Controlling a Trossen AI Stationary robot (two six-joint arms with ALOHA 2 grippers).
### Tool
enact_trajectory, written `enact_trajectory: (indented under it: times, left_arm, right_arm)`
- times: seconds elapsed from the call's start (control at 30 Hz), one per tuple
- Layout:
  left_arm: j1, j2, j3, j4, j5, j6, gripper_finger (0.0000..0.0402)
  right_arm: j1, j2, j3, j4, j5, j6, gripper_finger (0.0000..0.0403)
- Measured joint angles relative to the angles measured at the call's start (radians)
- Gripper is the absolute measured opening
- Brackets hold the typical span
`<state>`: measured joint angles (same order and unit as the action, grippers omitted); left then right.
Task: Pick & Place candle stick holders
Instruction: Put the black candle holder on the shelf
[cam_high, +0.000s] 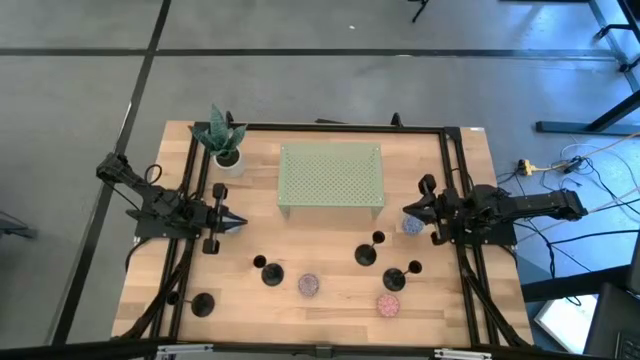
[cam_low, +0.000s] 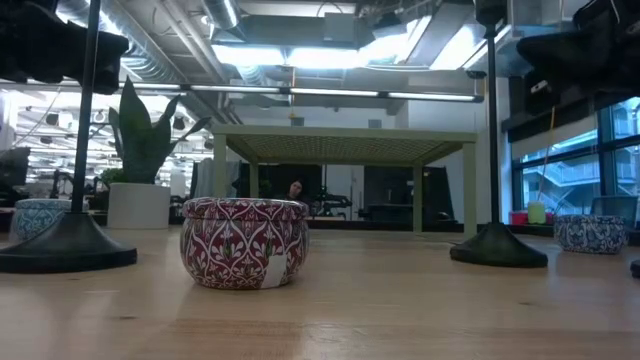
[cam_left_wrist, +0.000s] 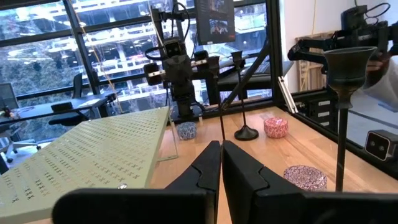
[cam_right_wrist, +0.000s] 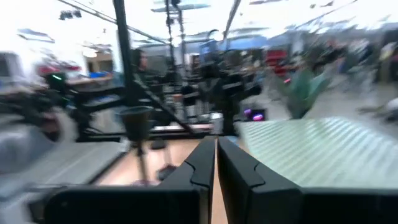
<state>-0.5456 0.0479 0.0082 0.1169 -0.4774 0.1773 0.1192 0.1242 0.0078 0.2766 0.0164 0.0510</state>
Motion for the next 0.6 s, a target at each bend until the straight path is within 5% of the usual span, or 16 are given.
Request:
enact_trajectory:
  times: [0.23,0.43,0.6]
  left_arm:
    - [0.000,0.000,0.000,0.111,-0.022,-0.006,0.0010]
    - [0.000,0.000,0.000,0.139,-0.004,-0.076,0.0013]
    - [0.000,0.001,0.024,0.145,0.047,-0.078,0.0039]
  right_arm:
    - [0.000,0.000,0.000,0.164,0.087,-0.134,0.0023]
    - [0.000,0.000,0.000,0.198,0.015,-0.069,0.0028]
    - [0.000,0.001,0.000,0.205,-0.020,-0.032,0.0068]
